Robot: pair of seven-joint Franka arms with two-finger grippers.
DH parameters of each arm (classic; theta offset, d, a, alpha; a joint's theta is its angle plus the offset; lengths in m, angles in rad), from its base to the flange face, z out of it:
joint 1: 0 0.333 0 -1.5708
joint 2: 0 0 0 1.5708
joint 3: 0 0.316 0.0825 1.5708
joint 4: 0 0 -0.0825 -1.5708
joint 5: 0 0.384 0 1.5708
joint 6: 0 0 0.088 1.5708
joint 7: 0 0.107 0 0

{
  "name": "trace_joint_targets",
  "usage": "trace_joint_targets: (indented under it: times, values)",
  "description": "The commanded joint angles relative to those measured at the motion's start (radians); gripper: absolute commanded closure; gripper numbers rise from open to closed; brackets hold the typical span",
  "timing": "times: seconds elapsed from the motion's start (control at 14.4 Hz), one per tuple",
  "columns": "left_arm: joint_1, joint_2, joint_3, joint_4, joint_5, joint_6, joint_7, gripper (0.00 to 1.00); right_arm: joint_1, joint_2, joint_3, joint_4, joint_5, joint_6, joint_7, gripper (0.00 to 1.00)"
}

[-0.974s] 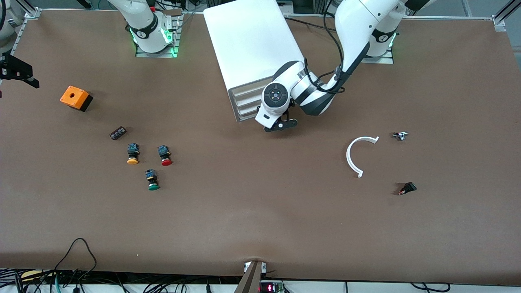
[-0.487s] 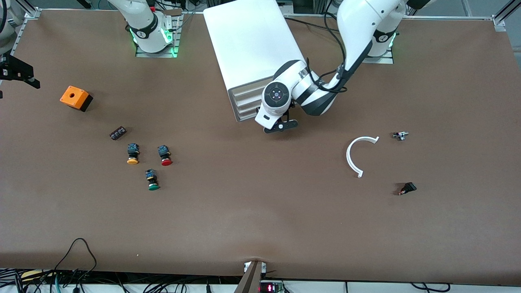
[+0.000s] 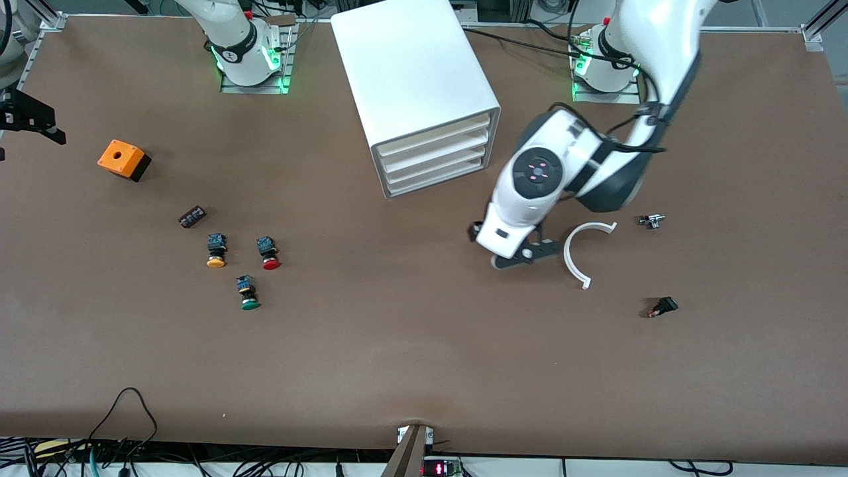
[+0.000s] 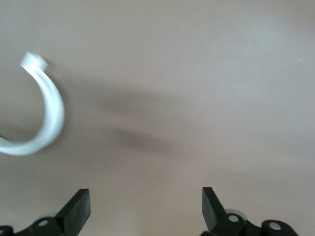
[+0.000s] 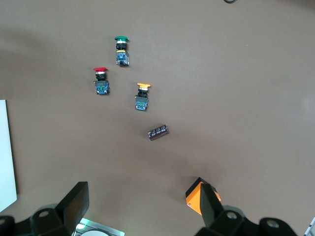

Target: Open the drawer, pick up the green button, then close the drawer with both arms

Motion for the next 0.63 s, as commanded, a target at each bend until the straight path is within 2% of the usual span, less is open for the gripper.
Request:
trace_joint_targets:
  times: [0.0, 0.21, 0.42, 0.56]
  values:
    - [0.084, -0.03, -0.011, 0.075, 0.043, -0.13, 0.238, 0.0, -0.011, -0.006, 0.014, -0.004, -0.016, 0.003, -0.006, 0.0]
    - [0.147, -0.03, -0.006, 0.191, 0.047, -0.265, 0.476, 0.0, -0.009, -0.006, 0.014, -0.004, -0.016, 0.003, -0.004, 0.0]
    - [0.171, -0.076, -0.009, 0.277, 0.046, -0.389, 0.529, 0.0, -0.008, -0.006, 0.014, -0.004, -0.016, 0.003, -0.009, 0.0]
    - [0.173, -0.134, -0.006, 0.281, 0.047, -0.41, 0.531, 0.0, -0.008, -0.006, 0.016, -0.004, -0.016, 0.001, -0.013, 0.0]
